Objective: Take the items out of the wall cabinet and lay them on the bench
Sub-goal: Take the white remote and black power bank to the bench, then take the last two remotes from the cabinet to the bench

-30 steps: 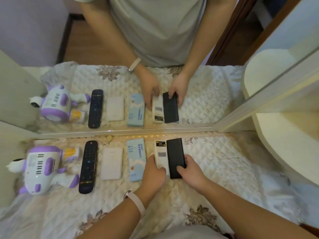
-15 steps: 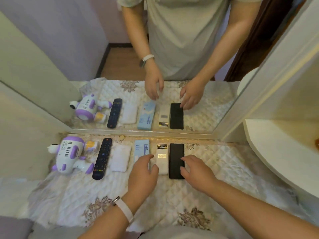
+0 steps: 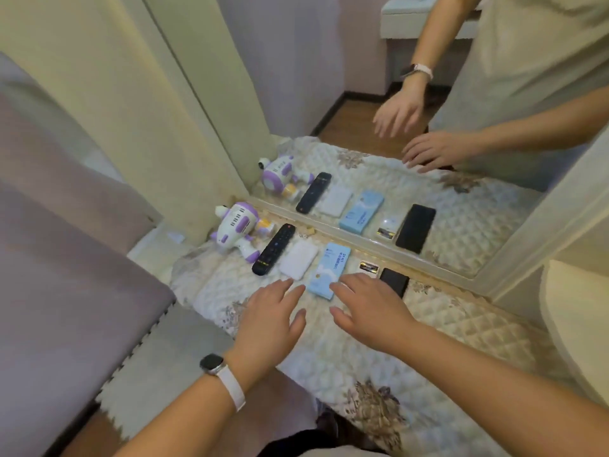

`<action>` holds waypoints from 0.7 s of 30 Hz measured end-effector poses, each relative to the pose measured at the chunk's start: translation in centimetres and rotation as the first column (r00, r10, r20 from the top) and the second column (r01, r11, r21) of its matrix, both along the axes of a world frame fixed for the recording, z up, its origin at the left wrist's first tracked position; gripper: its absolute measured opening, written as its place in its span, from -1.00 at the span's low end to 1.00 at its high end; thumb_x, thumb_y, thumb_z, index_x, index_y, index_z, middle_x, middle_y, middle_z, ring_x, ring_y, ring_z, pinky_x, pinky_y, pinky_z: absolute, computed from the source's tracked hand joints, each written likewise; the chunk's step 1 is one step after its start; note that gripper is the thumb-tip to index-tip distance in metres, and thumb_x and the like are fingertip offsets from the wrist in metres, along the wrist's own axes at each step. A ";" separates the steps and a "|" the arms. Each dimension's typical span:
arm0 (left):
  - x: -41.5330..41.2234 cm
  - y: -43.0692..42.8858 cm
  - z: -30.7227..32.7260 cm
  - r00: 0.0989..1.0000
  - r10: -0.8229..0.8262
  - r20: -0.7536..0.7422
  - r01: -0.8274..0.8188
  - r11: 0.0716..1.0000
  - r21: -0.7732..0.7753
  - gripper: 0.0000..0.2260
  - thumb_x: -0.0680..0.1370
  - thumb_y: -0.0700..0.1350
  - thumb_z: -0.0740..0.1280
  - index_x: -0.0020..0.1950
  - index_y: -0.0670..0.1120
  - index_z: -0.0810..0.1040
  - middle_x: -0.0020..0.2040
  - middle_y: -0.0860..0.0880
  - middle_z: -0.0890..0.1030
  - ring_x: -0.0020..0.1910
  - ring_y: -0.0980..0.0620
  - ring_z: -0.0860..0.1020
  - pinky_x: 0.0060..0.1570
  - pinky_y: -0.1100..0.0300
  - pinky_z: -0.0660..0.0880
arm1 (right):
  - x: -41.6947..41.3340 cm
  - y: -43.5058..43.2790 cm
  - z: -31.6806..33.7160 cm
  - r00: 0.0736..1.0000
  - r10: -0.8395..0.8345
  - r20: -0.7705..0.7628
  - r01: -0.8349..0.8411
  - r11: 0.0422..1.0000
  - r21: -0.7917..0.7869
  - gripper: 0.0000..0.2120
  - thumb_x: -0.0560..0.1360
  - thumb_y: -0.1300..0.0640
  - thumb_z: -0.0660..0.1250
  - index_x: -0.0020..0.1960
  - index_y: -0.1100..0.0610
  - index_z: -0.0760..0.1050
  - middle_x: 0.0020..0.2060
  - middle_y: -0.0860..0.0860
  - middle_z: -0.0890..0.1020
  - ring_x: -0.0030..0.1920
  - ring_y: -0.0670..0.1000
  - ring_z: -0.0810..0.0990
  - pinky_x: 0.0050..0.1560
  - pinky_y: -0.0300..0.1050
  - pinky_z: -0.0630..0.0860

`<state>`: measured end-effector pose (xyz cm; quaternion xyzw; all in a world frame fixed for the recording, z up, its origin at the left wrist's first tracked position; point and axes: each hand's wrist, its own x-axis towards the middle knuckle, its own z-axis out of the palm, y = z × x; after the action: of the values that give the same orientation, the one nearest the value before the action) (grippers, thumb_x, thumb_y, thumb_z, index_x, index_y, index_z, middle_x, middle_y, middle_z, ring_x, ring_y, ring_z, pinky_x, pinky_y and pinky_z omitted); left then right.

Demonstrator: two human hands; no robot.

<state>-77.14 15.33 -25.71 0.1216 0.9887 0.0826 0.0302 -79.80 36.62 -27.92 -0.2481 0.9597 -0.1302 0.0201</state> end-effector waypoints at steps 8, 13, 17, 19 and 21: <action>8.0 -6.0 1.1 0.974 0.168 -0.154 -0.165 0.986 0.032 -0.63 0.45 0.00 0.33 0.23 -0.06 0.57 0.17 -0.06 0.59 0.15 -0.09 0.54 0.11 -0.02 0.47 | 1.6 -7.4 2.4 0.958 0.279 -0.070 -0.280 0.960 -0.009 -0.58 0.47 -0.15 0.16 0.12 0.10 0.56 -0.03 0.05 0.63 -0.01 0.14 0.58 -0.10 0.03 0.54; 12.8 -10.3 1.7 0.896 0.312 -0.315 -0.307 0.949 0.068 -0.65 0.45 0.00 0.31 0.21 -0.06 0.56 0.15 -0.10 0.59 0.15 -0.11 0.51 0.20 0.01 0.37 | 3.9 -13.7 4.8 0.896 0.428 -0.120 -0.432 0.902 -0.007 -0.57 0.46 -0.15 0.19 0.18 0.08 0.55 0.03 0.02 0.62 0.04 0.11 0.58 -0.04 0.02 0.54; 17.4 -15.4 3.0 0.840 0.427 -0.335 -0.440 0.897 0.040 -0.63 0.48 0.05 0.25 0.21 -0.06 0.59 0.16 -0.09 0.60 0.14 -0.11 0.54 0.18 0.01 0.41 | 7.0 -20.3 6.2 0.823 0.545 -0.161 -0.550 0.835 0.013 -0.58 0.48 -0.17 0.17 0.19 0.06 0.51 0.05 0.00 0.60 0.08 0.10 0.54 0.00 0.03 0.51; 20.4 -18.5 3.4 0.811 0.479 -0.335 -0.499 0.866 0.032 -0.63 0.49 0.05 0.26 0.23 -0.05 0.57 0.17 -0.08 0.59 0.16 -0.10 0.53 0.18 -0.01 0.45 | 9.0 -24.2 6.7 0.780 0.598 -0.187 -0.603 0.797 0.032 -0.56 0.49 -0.19 0.17 0.22 0.04 0.51 0.08 -0.01 0.59 0.11 0.08 0.53 0.04 0.02 0.50; 23.8 -21.8 3.7 0.774 0.536 -0.337 -0.555 0.831 0.046 -0.63 0.50 0.06 0.27 0.25 -0.03 0.56 0.20 -0.08 0.58 0.19 -0.10 0.52 0.19 -0.02 0.46 | 11.4 -28.3 7.2 0.741 0.642 -0.199 -0.649 0.760 0.036 -0.55 0.50 -0.20 0.16 0.24 0.04 0.51 0.10 -0.01 0.59 0.14 0.08 0.52 0.08 0.02 0.50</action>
<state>-53.34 -6.45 -22.00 -0.1586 0.9735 0.0383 -0.1605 -68.37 8.34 -20.75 -0.5768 0.8090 -0.1069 -0.0364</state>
